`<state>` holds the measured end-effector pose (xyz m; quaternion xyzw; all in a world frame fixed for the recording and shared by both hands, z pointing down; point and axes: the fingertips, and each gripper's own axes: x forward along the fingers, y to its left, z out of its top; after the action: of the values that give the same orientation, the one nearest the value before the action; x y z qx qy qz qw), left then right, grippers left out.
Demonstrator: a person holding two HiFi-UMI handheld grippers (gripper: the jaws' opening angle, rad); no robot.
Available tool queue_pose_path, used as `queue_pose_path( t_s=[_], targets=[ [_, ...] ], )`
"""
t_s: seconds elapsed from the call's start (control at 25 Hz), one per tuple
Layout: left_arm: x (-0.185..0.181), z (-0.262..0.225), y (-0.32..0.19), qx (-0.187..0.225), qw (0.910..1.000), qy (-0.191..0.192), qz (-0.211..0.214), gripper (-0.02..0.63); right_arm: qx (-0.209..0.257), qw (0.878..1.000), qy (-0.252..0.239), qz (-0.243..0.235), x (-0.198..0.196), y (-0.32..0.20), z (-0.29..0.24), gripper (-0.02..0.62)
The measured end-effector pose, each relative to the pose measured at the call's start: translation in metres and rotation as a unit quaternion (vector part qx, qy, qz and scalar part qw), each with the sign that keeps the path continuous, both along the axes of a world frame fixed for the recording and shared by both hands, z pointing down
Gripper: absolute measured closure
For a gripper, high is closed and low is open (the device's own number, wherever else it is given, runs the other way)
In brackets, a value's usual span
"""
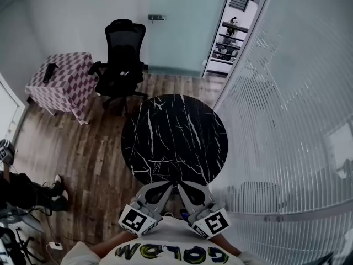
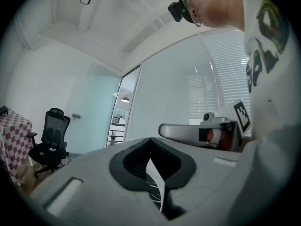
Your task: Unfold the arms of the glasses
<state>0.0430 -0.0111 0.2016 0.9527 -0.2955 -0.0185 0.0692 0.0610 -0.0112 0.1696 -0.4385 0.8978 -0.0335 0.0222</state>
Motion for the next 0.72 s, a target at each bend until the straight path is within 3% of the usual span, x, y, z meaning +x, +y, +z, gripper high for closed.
queue_pose_path(
  t_s=[0.24, 0.72],
  targets=[
    [0.008, -0.004, 0.003, 0.019, 0.9998, 0.007, 0.007, 0.601, 0.006, 1.0, 0.008, 0.002, 0.001, 0.008, 0.0, 0.595],
    [0.008, -0.004, 0.015, -0.004, 0.9998, 0.014, 0.012, 0.601, 0.0, 1.0, 0.002, 0.004, -0.001, 0.017, -0.003, 0.594]
  ],
)
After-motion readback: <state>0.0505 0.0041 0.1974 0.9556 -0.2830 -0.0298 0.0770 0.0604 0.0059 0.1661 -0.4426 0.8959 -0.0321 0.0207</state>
